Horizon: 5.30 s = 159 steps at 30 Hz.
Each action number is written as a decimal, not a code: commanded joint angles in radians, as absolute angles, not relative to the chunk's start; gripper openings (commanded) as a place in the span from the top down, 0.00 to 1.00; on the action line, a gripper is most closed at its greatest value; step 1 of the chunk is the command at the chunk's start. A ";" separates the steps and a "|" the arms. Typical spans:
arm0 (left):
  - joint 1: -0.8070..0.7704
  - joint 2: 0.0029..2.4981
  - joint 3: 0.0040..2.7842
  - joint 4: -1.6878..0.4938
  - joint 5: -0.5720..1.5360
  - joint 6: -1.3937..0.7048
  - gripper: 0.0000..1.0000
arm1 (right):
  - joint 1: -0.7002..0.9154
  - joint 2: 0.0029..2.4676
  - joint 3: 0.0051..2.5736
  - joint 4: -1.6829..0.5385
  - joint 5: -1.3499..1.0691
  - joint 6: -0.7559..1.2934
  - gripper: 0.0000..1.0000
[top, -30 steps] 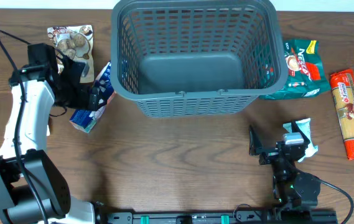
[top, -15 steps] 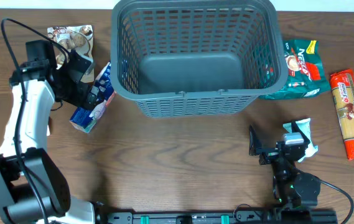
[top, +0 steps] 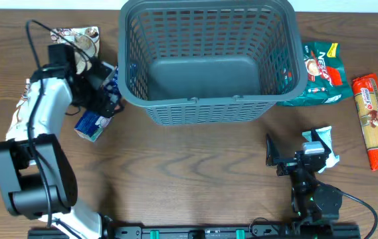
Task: Pack container
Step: 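Lower the left gripper over the blue box and close on it, then lift the blue box with the left gripper toward the basket, then lower the blue box into the basket and open the left gripper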
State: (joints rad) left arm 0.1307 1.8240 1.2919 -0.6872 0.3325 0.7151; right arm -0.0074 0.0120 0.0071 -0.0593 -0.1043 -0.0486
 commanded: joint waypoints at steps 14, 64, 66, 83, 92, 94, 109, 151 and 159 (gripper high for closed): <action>0.062 1.935 1.300 -0.629 0.215 0.706 0.02 | -0.014 0.006 0.006 -0.064 -0.102 -0.060 0.01; 0.127 1.896 1.345 -0.573 0.014 0.429 0.94 | -0.014 0.006 0.006 -0.064 -0.102 -0.060 0.01; 0.139 1.856 1.369 -0.574 0.014 0.388 0.94 | -0.014 0.006 0.006 -0.064 -0.102 -0.060 0.01; 0.167 1.431 1.573 -0.574 0.156 0.301 0.94 | -0.014 0.006 0.006 -0.064 -0.102 -0.060 0.01; 0.166 1.381 1.781 -0.697 0.421 0.300 0.94 | -0.014 0.006 0.006 -0.064 -0.102 -0.060 0.01; 0.160 1.393 1.822 -0.730 0.442 0.300 0.94 | -0.014 0.006 0.006 -0.064 -0.102 -0.060 0.01; -0.039 1.512 1.950 -0.762 0.607 0.345 0.94 | -0.014 0.006 0.006 -0.064 -0.102 -0.060 0.01; -0.385 1.827 1.950 -0.931 0.609 0.734 0.94 | -0.014 0.006 0.006 -0.064 -0.102 -0.060 0.01; -0.385 1.914 1.950 -0.937 0.608 0.741 0.94 | -0.014 0.006 0.006 -0.064 -0.102 -0.060 0.01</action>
State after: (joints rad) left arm -0.3843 1.8893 1.9194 -0.9360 0.6014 0.7193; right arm -0.0074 0.0120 0.0071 -0.0593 -0.1040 -0.0483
